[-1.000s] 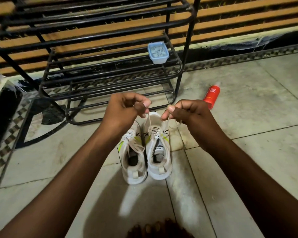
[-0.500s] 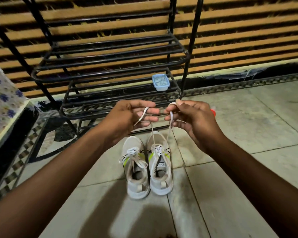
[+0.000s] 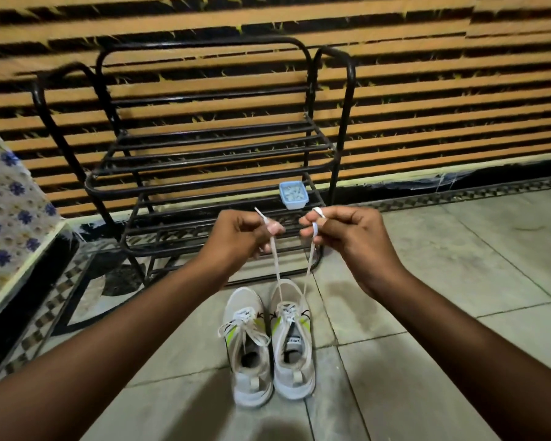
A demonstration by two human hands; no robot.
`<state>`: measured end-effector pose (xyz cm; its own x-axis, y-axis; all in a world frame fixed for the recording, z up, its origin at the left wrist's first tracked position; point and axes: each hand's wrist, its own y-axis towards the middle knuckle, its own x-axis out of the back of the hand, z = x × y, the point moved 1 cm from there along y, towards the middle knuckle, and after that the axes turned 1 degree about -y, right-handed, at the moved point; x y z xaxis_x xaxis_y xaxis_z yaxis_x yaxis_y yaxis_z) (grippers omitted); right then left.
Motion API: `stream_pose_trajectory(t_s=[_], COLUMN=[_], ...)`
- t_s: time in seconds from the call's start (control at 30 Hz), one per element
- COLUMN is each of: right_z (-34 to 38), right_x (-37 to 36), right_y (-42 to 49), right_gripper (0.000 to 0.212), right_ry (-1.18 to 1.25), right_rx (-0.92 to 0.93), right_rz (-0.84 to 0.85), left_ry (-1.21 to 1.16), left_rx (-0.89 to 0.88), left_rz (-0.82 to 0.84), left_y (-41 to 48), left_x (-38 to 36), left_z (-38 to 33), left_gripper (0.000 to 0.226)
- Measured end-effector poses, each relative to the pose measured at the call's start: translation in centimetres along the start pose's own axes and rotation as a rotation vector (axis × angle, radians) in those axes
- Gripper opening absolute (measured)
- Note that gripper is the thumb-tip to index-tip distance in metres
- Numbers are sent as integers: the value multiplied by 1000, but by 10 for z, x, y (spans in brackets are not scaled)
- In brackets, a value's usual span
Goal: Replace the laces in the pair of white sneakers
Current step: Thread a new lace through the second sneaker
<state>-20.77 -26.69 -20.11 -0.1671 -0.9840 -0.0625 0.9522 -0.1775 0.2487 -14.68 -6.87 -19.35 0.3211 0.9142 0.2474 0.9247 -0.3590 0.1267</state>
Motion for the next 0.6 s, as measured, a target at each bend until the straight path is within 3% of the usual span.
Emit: stream_pose_trajectory(t_s=[0.13, 0.37, 0.5, 0.6], right_z=[2, 15, 19, 19], right_x=[-5, -18, -26, -29], right_y=[1, 3, 3, 6], right_gripper=[18, 17, 33, 21], right_ry=[-67, -120, -120, -106], right_rx=[24, 148, 175, 178], right_rz=[6, -80, -115, -160], left_ry=[-41, -102, -192, -227], left_rx=[-33, -48, -11, 5], left_rz=[-65, -145, -208, -215], left_y=[4, 4, 3, 2], left_x=[-6, -11, -12, -12], left_z=[-3, 4, 2, 2], left_gripper=[6, 10, 4, 2])
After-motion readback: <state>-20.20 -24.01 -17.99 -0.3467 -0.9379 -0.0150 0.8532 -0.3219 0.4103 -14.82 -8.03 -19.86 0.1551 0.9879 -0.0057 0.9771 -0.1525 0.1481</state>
